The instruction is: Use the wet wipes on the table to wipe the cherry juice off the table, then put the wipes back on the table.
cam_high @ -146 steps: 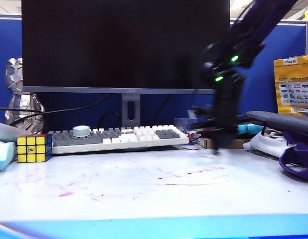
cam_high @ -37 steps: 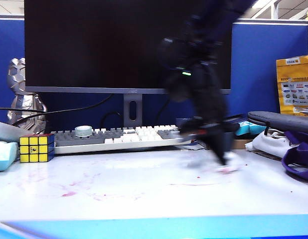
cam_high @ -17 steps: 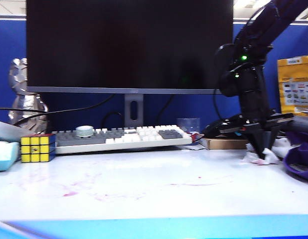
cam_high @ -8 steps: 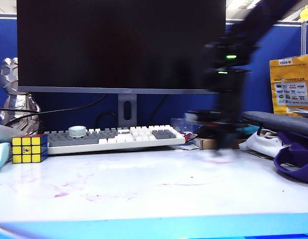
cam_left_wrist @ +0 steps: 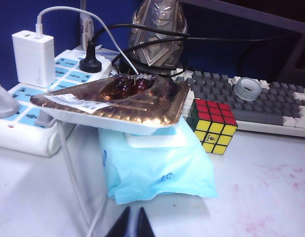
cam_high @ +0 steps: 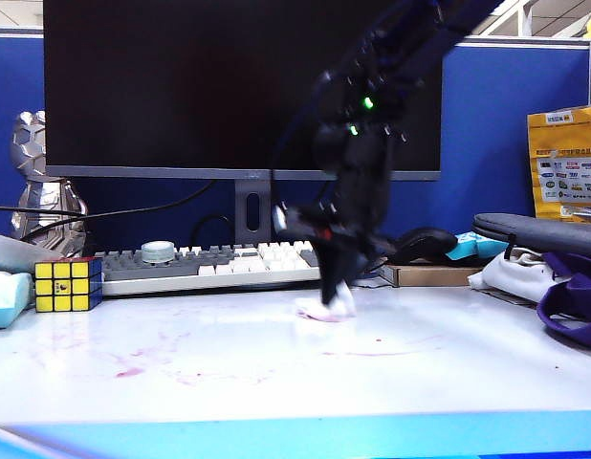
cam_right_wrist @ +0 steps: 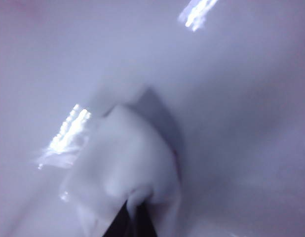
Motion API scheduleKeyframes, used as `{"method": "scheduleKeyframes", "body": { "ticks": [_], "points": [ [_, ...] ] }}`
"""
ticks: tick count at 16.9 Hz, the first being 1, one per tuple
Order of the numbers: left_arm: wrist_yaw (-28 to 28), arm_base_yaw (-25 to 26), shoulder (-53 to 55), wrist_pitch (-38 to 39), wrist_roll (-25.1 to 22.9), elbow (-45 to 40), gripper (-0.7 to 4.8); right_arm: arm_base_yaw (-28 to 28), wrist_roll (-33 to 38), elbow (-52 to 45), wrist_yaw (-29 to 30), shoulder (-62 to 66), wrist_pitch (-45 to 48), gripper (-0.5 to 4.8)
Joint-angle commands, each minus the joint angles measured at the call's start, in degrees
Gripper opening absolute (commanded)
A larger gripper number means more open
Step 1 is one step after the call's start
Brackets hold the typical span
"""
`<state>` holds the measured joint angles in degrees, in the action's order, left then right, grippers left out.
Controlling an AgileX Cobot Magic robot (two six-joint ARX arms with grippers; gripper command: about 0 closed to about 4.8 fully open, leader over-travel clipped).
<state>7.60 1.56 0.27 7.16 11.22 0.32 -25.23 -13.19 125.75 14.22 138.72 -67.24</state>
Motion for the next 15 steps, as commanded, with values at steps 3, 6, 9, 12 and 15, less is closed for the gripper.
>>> {"method": "scheduleKeyframes", "body": {
  "ticks": [3, 6, 9, 12, 15],
  "points": [
    [-0.1, 0.0, -0.2, -0.4, -0.3, 0.0, 0.28, -0.1, 5.0, 12.2, 0.3, -4.7, -2.1, -0.01],
    [-0.1, 0.0, -0.2, -0.4, -0.3, 0.0, 0.28, -0.3, 6.7, 16.2, -0.3, -9.6, -2.4, -0.01],
    [-0.1, 0.0, -0.2, -0.4, -0.3, 0.0, 0.28, -0.6, 7.7, 19.8, -0.4, -14.1, -4.9, -0.01],
    [-0.1, 0.0, -0.2, -0.3, -0.3, 0.0, 0.28, -0.7, 8.7, 19.8, -0.7, -19.6, -4.3, -0.01],
    [-0.1, 0.0, -0.2, -0.4, -0.2, 0.0, 0.28, -0.7, 9.2, 19.7, -4.2, -23.4, -1.8, -0.01]
  ]
}}
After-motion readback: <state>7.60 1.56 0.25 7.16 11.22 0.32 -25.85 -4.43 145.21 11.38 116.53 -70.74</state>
